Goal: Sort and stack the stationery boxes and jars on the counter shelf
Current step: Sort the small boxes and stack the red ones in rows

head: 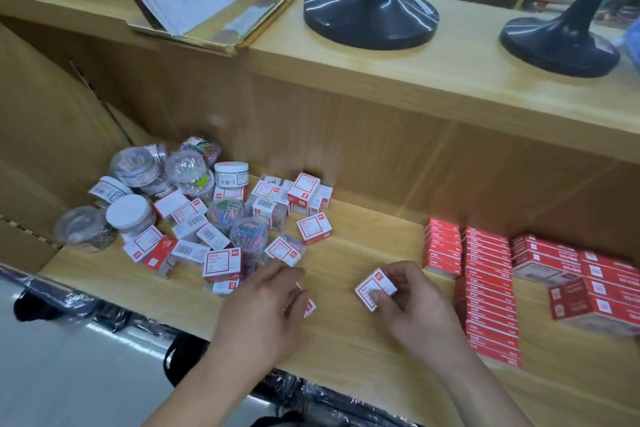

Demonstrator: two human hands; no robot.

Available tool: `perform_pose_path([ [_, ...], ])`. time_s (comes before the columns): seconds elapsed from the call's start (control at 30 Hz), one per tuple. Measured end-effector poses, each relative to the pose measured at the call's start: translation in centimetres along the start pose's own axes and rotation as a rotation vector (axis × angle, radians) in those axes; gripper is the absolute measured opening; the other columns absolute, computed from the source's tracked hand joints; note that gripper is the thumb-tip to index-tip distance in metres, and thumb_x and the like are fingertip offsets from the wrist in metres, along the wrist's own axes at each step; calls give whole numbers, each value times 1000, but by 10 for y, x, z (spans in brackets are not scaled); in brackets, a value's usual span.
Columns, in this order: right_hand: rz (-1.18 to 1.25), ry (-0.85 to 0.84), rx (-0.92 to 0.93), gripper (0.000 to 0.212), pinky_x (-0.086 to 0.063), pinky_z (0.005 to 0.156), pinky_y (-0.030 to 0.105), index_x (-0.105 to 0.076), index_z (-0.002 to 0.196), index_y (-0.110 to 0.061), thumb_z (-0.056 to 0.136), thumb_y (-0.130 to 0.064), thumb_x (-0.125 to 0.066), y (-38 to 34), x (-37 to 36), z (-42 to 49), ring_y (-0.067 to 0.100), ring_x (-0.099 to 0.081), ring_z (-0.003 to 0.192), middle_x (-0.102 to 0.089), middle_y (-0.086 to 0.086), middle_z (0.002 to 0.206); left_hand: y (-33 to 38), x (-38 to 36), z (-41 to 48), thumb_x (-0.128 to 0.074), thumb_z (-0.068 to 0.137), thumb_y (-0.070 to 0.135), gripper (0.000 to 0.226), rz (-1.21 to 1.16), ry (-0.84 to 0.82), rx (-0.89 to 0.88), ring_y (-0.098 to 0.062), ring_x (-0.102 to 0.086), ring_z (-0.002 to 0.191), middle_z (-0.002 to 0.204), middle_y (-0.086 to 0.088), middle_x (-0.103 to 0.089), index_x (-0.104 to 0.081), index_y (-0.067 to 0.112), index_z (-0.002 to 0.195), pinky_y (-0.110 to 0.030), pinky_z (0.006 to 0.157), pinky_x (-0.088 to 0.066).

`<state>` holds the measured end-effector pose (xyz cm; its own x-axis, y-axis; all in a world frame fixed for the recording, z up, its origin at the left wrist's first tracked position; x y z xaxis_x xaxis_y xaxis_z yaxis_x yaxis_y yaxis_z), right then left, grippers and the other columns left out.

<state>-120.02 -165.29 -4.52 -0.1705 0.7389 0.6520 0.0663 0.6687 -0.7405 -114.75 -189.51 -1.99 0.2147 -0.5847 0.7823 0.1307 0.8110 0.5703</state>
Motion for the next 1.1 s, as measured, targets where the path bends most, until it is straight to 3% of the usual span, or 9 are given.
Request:
perform_pose_path([
  [0.07, 101, -4, -56, 33, -56, 81, 33, -57, 96, -34, 81, -15, -80, -3, -5, 3, 0, -66, 80, -69, -24, 88, -13, 3, -16, -59, 83, 46, 26, 54, -37, 88, -17, -68, 85, 110, 17, -63, -67, 33, 104, -34, 60, -55],
  [0.17, 285, 31, -83, 35, -56, 80, 32, -58, 98, -28, 83, -2, -77, -8, -15, 6, 4, -68, 79, -72, -11, 85, -24, -5, -31, -60, 86, 52, 41, -7, -43, 131, -18, -68, 96, 121, 13, -62, -67, 33, 121, -35, 70, -58],
  [0.3, 416, 83, -57, 38, -55, 73, 23, -58, 107, -29, 87, -1, -73, -10, -24, 2, 9, -69, 77, -72, -7, 93, -31, -14, -35, -62, 87, 54, 42, -136, -5, 186, -9, -64, 93, 107, 15, -58, -68, 32, 121, -29, 76, -54],
  [0.4, 447, 93, -19, 37, -55, 71, 23, -60, 103, -25, 85, 4, -73, -11, -25, 0, 14, -69, 75, -74, -4, 90, -35, -16, -39, -66, 86, 56, 41, -186, 39, 214, 5, -56, 79, 100, 21, -53, -69, 35, 122, -20, 71, -49],
  [0.47, 485, 81, -23, 35, -54, 71, 22, -57, 100, -18, 82, 7, -74, -16, -25, 5, 14, -70, 77, -72, 3, 90, -33, -16, -37, -66, 85, 60, 44, -176, 60, 240, 3, -57, 78, 96, 23, -52, -67, 42, 126, -17, 69, -47],
  [0.63, 551, 17, -14, 34, -51, 66, 17, -56, 96, -10, 77, 3, -81, -36, -40, 20, 1, -63, 67, -68, 5, 86, -21, -24, -32, -50, 91, 68, 53, -55, 61, 274, -9, -62, 109, 114, 17, -64, -53, 46, 138, -30, 79, -55],
  [0.8, 504, 26, 69, 34, -46, 62, 11, -55, 97, -14, 79, 2, -80, -45, -53, 28, -3, -54, 63, -62, 3, 85, -23, -8, -43, -63, 95, 35, 39, -316, 43, 222, -3, -61, 95, 100, 18, -64, -60, 43, 133, -28, 81, -53],
  [0.93, 457, 35, 93, 37, -48, 63, 17, -54, 96, -20, 79, -4, -82, -44, -67, 30, 5, -54, 65, -63, 4, 85, -46, 3, -63, -65, 90, 35, 21, -272, 126, 317, -4, -60, 83, 92, 16, -61, -68, 31, 111, -31, 77, -53],
  [1.1, 373, 25, 104, 28, -46, 60, 17, -61, 91, -22, 78, -11, -84, -49, -76, 26, 13, -58, 69, -67, 2, 82, -61, 6, -79, -70, 88, 18, 28, -506, 208, 386, -11, -66, 84, 96, 11, -63, -70, 30, 114, -29, 74, -55],
])
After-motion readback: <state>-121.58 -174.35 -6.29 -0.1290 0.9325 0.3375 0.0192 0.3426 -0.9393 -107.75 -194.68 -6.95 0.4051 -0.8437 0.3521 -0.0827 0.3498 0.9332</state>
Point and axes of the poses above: each hand's wrist, its own z-axis towards the middle knuckle, its own x-axis out of the back of the hand, y = z × x, the point moved 5 cm from there along z, towards the middle knuckle
